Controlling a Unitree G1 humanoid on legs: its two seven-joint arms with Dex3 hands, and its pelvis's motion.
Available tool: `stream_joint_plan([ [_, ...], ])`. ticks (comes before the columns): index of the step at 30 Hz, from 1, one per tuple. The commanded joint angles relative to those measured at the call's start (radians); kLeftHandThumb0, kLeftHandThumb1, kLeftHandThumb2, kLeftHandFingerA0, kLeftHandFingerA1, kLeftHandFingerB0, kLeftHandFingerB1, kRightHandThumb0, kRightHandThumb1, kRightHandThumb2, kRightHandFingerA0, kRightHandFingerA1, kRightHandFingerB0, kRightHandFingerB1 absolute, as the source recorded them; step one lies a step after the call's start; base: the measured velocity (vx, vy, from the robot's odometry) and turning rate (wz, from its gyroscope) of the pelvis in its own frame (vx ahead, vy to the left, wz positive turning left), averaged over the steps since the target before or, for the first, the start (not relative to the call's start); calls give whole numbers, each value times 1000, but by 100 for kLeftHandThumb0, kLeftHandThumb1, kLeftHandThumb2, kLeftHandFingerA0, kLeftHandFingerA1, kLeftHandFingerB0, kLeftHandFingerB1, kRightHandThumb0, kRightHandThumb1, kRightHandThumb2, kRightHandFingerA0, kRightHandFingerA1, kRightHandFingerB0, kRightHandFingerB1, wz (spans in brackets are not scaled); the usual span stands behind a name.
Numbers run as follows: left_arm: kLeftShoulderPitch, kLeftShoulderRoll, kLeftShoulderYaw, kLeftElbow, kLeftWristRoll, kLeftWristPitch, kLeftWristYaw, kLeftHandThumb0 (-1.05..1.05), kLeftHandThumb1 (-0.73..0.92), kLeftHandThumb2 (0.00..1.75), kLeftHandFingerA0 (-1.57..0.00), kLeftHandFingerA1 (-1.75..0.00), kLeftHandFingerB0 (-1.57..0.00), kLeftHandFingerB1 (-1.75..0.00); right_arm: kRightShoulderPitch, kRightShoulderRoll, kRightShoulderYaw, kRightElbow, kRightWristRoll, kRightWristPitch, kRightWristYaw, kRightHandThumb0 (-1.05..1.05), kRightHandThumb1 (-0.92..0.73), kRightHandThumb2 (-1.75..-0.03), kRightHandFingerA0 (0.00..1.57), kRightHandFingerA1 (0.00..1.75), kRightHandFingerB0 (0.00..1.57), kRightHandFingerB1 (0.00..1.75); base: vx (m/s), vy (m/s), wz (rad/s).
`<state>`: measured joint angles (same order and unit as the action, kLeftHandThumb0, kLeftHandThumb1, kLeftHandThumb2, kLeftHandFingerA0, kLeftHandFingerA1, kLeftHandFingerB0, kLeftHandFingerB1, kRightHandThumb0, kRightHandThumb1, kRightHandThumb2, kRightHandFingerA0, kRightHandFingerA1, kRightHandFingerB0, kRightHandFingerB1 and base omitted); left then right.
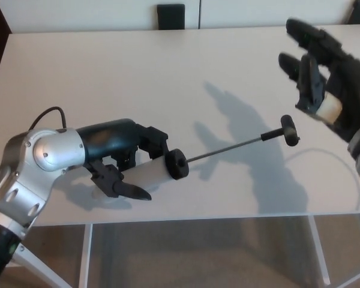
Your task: The robot walks towards a desk on which an air pump is kept in the middle. It lifts it up and holds it with its left hand and uses its right hand to compress it by pushing its handle inwards.
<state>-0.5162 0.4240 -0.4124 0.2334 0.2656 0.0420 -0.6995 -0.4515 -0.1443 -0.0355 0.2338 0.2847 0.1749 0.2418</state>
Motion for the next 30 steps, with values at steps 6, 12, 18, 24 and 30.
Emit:
stream_joint_plan([
  [6,20,12,8,-14,-9,-3,-38,-12,83,68,-91,-163,-67,-137,102,50,-72,-71,106,68,50,-85,-78,-115,0,21,7,20,0,0,0],
  [12,41,9,18,-6,-24,-17,-39,-7,81,75,-93,-160,-70,-135,185,80,-96,-156,154,84,66,-90,-79,-114,7,22,7,18,0,0,0],
  [18,46,16,17,-14,-12,-14,-41,-11,82,70,-92,-164,-69,-137,208,88,-114,-219,191,124,66,-90,-80,-114,8,25,8,19,0,0,0],
  [24,45,16,18,-9,-12,-26,-42,-9,83,66,-87,-168,-64,-142,205,89,-115,-254,202,154,60,-90,-81,-115,8,23,9,21,0,0,0],
  [30,50,1,8,-24,-7,-5,-41,-12,83,68,-85,-161,-66,-134,230,113,-115,-261,221,165,56,-90,-78,-113,9,26,9,22,0,0,0],
])
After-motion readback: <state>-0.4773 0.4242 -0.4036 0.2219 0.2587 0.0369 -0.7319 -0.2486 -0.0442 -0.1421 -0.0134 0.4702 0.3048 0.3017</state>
